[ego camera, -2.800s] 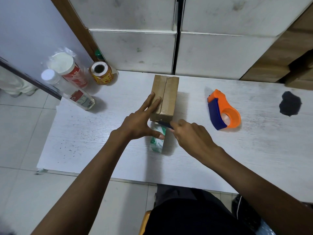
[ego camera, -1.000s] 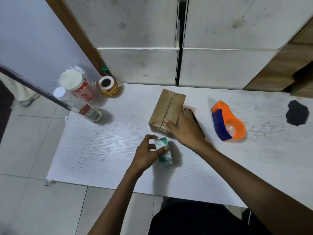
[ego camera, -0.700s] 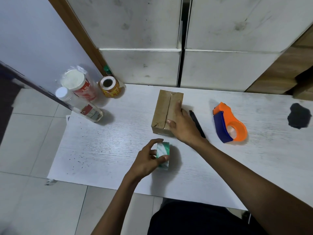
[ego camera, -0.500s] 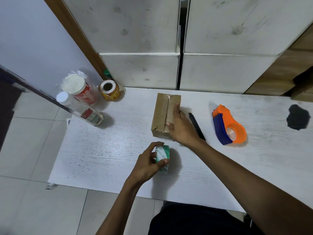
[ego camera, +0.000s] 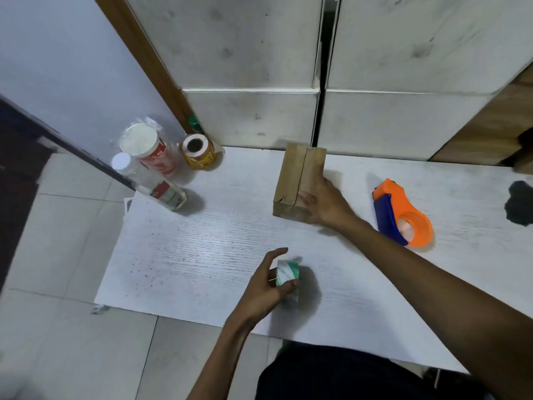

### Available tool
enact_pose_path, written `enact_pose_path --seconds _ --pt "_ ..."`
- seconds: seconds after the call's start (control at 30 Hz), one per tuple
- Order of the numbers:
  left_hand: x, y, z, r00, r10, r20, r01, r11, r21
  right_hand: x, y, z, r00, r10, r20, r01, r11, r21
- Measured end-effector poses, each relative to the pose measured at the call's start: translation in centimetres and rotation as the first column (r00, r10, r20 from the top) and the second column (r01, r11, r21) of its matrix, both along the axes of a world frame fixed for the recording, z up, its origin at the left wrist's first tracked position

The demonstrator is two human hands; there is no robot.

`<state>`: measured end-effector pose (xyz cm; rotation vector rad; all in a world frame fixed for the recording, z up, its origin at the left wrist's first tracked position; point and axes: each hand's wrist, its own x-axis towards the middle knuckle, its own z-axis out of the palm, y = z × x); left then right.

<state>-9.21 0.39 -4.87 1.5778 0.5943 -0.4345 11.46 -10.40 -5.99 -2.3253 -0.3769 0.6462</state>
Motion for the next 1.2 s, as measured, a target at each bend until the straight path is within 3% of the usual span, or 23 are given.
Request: enact_pose_path --seconds 0.17,0.33,0.4,0.5,0.57,0.87,1.0,1.2 --pt "1.6 0.1 0.2 0.997 0.054 -0.048 -0.050 0.995 0.089 -0.6 -1.2 0.9 1.000 0.021 -0.002 -0.021 0.998 -0.067" --pt "1.6 -0.6 -0.1 0.994 0.108 0.023 -0.111 0.971 0.210 -6.4 -4.2 2.0 0.944 -0.310 0.111 0.296 0.947 0.123" --pt "1.8 -0.8 0.0 0.991 0.123 0.046 -0.130 0.956 0.264 -9.1 -5.4 1.4 0.967 -0.253 0.015 0.248 0.956 0.153" --pt "1.9 -1.0 0.2 0.993 0.107 0.044 -0.115 0.936 0.333 -11.8 -5.6 0.5 0.973 -0.029 -0.229 0.062 0.988 0.140" --pt "1.7 -1.0 0.4 0.993 0.109 0.043 -0.117 0.925 0.362 -12.7 -5.1 0.3 0.960 0.022 -0.280 0.031 0.983 0.182" --pt "0.8 -0.8 1.1 0.991 0.130 0.033 -0.130 0.860 0.494 -13.2 -4.0 0.3 0.951 -0.020 -0.308 0.097 0.967 0.237" --pt "0.2 -0.9 1.2 0.994 0.012 0.111 -0.076 0.803 0.591 -13.3 -3.9 0.2 0.963 0.070 -0.260 0.000 0.966 0.260" --pt "-0.8 -0.9 1.7 0.984 -0.072 0.165 -0.040 0.805 0.592 -13.7 -4.1 0.4 0.975 0.173 -0.136 -0.131 0.953 0.273"
